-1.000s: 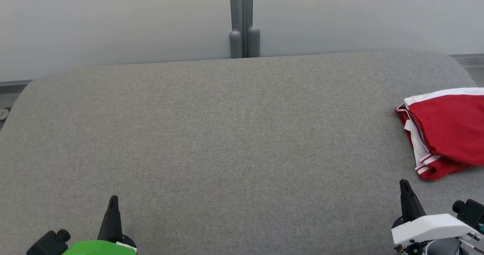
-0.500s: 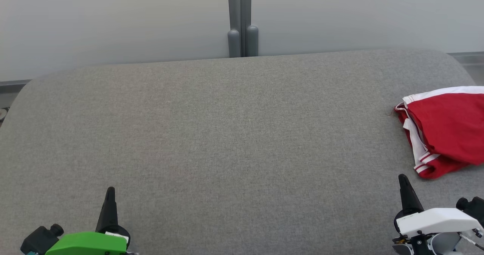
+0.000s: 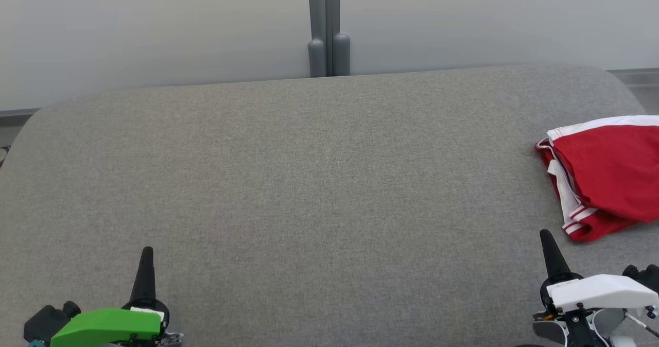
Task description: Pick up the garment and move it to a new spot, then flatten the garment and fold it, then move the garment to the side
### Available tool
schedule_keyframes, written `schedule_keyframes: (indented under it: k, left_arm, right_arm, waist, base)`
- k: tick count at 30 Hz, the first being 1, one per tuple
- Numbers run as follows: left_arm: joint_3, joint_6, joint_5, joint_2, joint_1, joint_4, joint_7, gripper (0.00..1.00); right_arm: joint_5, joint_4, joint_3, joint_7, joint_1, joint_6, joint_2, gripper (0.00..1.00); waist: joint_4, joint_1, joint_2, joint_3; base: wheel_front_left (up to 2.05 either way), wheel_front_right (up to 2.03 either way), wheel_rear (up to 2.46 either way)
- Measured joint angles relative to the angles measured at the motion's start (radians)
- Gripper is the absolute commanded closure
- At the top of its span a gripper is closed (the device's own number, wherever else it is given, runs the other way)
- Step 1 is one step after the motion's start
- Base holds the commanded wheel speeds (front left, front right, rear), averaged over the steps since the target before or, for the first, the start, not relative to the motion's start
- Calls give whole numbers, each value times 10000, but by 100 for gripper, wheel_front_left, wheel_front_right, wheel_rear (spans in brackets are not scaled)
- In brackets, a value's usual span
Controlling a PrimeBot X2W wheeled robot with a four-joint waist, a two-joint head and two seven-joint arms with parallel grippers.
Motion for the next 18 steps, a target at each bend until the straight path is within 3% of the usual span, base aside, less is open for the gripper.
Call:
schedule_keyframes:
  k: [18]
  left_arm:
    - [163, 0, -1590, 2, -325, -59, 441, 100]
  right_arm:
    - [1914, 19, -35, 428, -294, 0, -19, 100]
  waist:
    - [-56, 0, 0, 35]
  base:
    - [0, 0, 0]
